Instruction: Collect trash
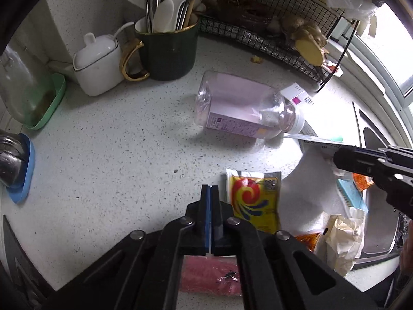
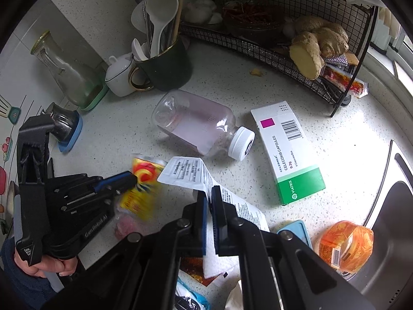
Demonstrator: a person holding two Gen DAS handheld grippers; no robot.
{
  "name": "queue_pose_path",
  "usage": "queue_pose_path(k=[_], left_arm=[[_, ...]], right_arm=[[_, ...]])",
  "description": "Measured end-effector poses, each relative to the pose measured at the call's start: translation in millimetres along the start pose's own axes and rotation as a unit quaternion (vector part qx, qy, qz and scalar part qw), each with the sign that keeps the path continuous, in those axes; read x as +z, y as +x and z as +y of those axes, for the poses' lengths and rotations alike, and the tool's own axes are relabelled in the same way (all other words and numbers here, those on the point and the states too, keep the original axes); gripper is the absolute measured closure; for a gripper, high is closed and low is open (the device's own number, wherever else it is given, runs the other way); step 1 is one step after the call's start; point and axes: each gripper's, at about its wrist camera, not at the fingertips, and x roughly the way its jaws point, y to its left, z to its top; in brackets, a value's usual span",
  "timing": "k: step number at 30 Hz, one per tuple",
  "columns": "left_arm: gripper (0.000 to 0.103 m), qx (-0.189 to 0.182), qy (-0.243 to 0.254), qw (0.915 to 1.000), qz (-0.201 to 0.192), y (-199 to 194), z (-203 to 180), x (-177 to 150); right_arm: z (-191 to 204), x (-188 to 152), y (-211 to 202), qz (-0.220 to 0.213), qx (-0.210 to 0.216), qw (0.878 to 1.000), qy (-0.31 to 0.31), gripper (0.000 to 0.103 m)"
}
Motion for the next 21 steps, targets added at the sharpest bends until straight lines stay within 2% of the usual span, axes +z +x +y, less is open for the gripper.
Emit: queue_pose_path(k=[3,6,13,15,17,21], left_arm=[[0.103,0.002,0.01,0.9999,-0.012,-10,4,4],[0.103,-0.02,0.004,0.9997,-0.009,-16,7,5],[0.103,-0.087,-0.002,0.9953,0.042,21,-14,0],[0.098,-0.093,0.004,0.9941,0.056,30,-20,-3],[0.083,-0.093,0.009,0.9934,0.067,39,-26,-4],[0.075,-0.115,0.01,0.9905,0.076,46,-34,-4]], right_arm=[[3,-1,-8,-0.012,-0.011,1.0,-0.008,0.1],[4,-2,-19,-0.025,-0.022,0.999,-0.006,0.101],[3,-16,-47,-0.046,-0.018,0.999,0.001,0.102],[0,-21,-50,-0.047,-0.022,0.999,0.008,0.102],[-3,-25,-52,-0.048,-0.026,0.998,0.014,0.102],[-9,-31,-54,-0.047,-0.036,0.998,0.03,0.102]])
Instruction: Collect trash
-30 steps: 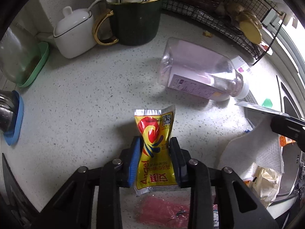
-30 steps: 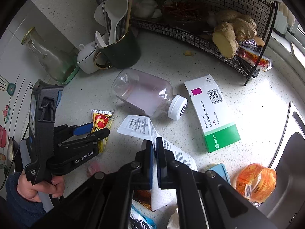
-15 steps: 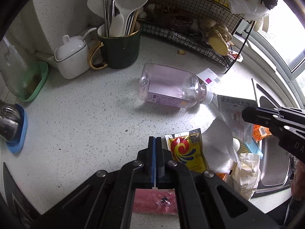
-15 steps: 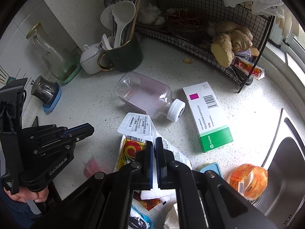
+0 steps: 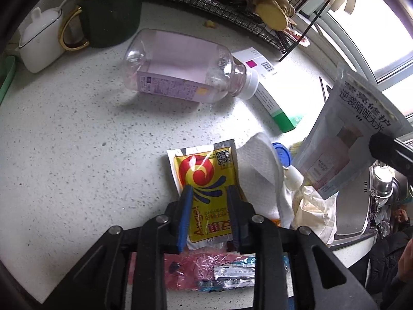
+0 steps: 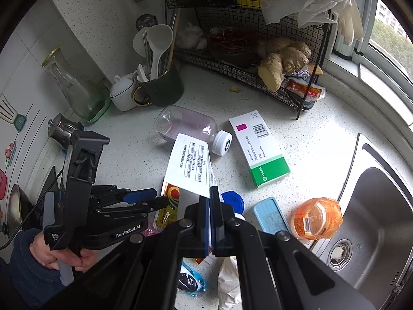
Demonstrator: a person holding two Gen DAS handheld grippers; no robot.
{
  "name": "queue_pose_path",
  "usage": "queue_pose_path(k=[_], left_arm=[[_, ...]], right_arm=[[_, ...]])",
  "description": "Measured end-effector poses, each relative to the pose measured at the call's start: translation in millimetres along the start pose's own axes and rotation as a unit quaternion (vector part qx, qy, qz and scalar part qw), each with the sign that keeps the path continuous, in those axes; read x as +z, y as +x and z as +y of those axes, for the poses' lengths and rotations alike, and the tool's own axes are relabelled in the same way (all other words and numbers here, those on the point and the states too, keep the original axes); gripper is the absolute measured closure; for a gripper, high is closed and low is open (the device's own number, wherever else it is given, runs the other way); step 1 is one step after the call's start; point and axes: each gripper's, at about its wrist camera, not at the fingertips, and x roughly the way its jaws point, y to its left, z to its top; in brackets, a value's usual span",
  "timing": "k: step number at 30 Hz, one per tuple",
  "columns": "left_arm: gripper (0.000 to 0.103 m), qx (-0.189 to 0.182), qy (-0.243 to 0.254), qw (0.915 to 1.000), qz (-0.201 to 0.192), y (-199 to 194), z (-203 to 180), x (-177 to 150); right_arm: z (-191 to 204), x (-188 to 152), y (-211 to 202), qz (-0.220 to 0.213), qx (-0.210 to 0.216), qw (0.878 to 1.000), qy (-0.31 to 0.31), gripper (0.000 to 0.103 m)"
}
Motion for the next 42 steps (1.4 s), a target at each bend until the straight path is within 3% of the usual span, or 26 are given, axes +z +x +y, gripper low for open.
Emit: queue_pose_path(k=[2,4,6,8,12,13,14,15,17,26,42], left_arm=[[0.064,0.02,0.006,0.9998,0.006,5,-2,2],[0.064,0.041,0.007,0.999,0.019,13,-1,3],[0.064,0.04,-0.004,0.9986,0.034,22,2,3],[0.059,0.032,-0.002,0.999,0.031,23,0,4],[0.058,0.016,-0.008,0.9995,0.028,27,-3,7],[0.064,0.013,-0.009,0.9995,0.028,27,-3,8],[0.088,0.006,-0.01,0.9993,0.034,29,-2,9],[0.095,-0.013,-0.019,0.9985,0.049,34,1,9],[0.097,-0.041,-0.02,0.9973,0.057,37,3,7],[0.103,-0.008,0.019,0.9993,0.03,38,-16,0],[0.103,0.026,0.06,0.9945,-0.082,-88,-46,-19]], right_arm=[[-3,-3,0,0.003,0.0,1.0,0.009,0.102],[-4,-5,0,0.005,-0.001,1.0,0.013,0.102],[-4,-7,2,0.007,0.0,1.0,0.015,0.102],[-4,-8,3,0.009,0.001,1.0,0.016,0.102],[-6,-8,5,0.011,0.003,1.0,0.021,0.102],[-7,-8,6,0.011,0.004,1.0,0.023,0.102],[-7,-7,6,0.01,0.004,1.0,0.023,0.102],[-8,-6,6,0.01,0.006,1.0,0.025,0.102],[-8,-5,8,0.011,0.009,1.0,0.028,0.102],[-9,-2,11,0.011,0.012,0.999,0.03,0.102],[11,-22,-38,-0.037,0.023,0.999,0.012,0.102]])
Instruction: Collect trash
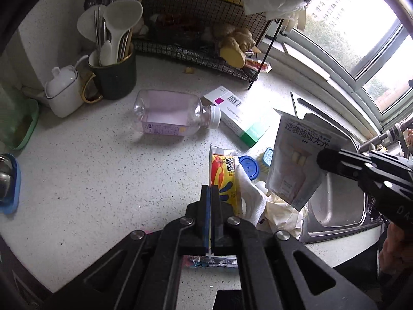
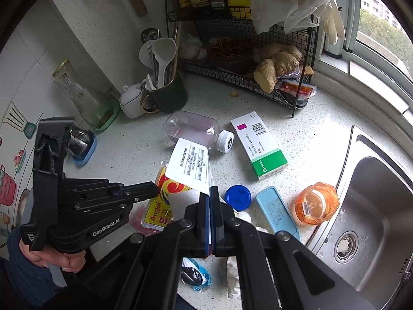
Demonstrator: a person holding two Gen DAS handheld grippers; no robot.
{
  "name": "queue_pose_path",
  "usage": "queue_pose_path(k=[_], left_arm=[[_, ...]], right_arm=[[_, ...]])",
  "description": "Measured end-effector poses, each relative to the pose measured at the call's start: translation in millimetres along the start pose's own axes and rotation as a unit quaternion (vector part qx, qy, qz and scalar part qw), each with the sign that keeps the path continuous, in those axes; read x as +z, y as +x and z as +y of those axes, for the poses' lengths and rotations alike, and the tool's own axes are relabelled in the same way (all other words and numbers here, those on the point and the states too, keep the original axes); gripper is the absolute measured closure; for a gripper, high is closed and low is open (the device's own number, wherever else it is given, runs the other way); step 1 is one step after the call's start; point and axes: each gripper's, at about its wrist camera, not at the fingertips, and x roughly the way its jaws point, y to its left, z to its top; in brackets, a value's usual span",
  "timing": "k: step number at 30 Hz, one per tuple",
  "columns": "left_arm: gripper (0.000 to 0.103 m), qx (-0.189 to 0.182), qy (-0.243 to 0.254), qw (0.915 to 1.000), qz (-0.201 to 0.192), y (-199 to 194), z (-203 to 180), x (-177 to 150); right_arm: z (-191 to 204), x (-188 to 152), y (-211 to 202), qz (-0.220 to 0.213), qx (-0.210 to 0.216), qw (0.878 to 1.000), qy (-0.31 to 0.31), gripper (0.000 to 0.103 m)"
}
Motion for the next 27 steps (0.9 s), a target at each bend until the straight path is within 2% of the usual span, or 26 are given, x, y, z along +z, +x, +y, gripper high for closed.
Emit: queue_pose_path(k=[6,11,17,25,27], left_arm=[[0.103,0.031,-0.005,0.9987,-0.04,-59,-3,-25],[0.103,0.074,-0.017,0.9949,-0.067,-84,-15,-54],[0.103,0.124,-0.031,0.9893,-0.071,-87,-20,-81],[0.103,0.175,-0.053,0.9796,-0.084,-103,-31,-126],[0.103,0.171,-0.071,0.9794,-0.082,-107,-30,-140]], right_arm=[[15,-18,-23,-0.02,0.021,0.999,-0.017,0.103],[29,-38,-43,-0.036,0.037,0.998,-0.046,0.103],[34,-69,-54,-0.041,0.046,0.995,-0.074,0.103],[26,-122,-71,-0.035,0.062,0.995,-0.074,0.103],[24,-137,-77,-0.034,0.066,0.995,-0.072,0.103]])
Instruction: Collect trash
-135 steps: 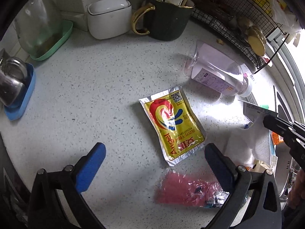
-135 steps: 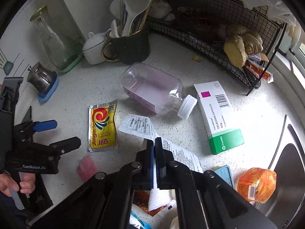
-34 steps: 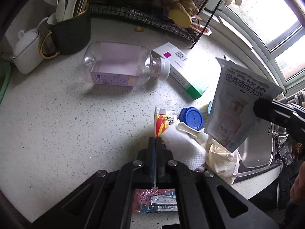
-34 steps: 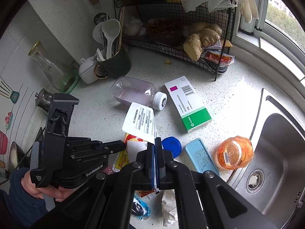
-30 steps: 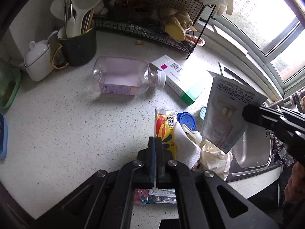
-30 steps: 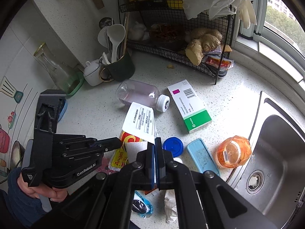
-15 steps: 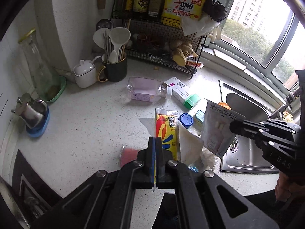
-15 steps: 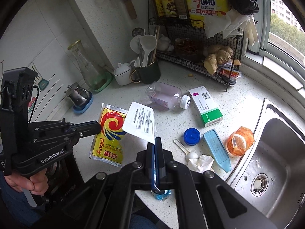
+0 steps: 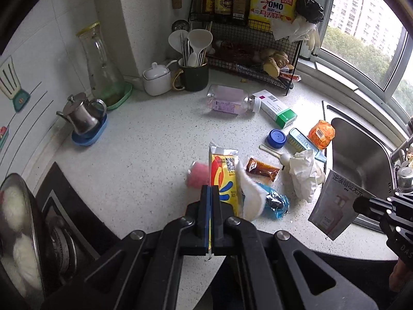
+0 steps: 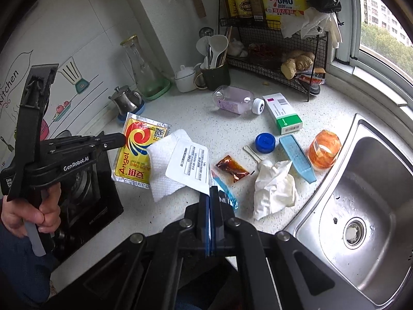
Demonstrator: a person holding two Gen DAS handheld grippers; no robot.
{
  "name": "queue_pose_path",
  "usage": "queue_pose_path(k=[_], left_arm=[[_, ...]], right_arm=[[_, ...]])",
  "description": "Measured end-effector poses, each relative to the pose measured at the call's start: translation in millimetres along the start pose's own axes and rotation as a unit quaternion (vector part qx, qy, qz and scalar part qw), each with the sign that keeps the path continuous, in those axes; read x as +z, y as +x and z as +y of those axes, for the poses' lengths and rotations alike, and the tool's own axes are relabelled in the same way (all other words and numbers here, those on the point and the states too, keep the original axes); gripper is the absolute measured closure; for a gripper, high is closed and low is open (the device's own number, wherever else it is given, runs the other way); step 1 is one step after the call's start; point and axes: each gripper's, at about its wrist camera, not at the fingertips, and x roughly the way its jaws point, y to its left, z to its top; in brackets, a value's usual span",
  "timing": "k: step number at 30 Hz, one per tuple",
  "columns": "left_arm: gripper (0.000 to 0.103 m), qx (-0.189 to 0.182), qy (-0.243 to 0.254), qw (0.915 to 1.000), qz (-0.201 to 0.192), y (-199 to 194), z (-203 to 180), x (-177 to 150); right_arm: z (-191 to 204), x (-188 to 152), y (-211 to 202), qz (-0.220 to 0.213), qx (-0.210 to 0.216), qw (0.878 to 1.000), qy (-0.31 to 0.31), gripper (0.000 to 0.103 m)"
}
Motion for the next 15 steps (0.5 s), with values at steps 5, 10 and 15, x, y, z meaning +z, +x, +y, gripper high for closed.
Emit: queue_pose_path(k=[5,10,15], left_arm=[[0.103,-0.003,-0.022,0.9997,-0.007,-19,-1,-34],[0.103,-0.004,-0.031,0.9995,-0.005,-31,-17,-64],[0.103,-0.014,-0.024,0.9996,-0.001,-41,-42,-85]], right_arm=[[4,-29,-11,0.007,0.008,1.0,-0.004,0.103],[3,-54,-24,0.006,0.015,1.0,-0.009,0.103],[1,-77,-35,0.01,0.023,1.0,-0.005,0.103]])
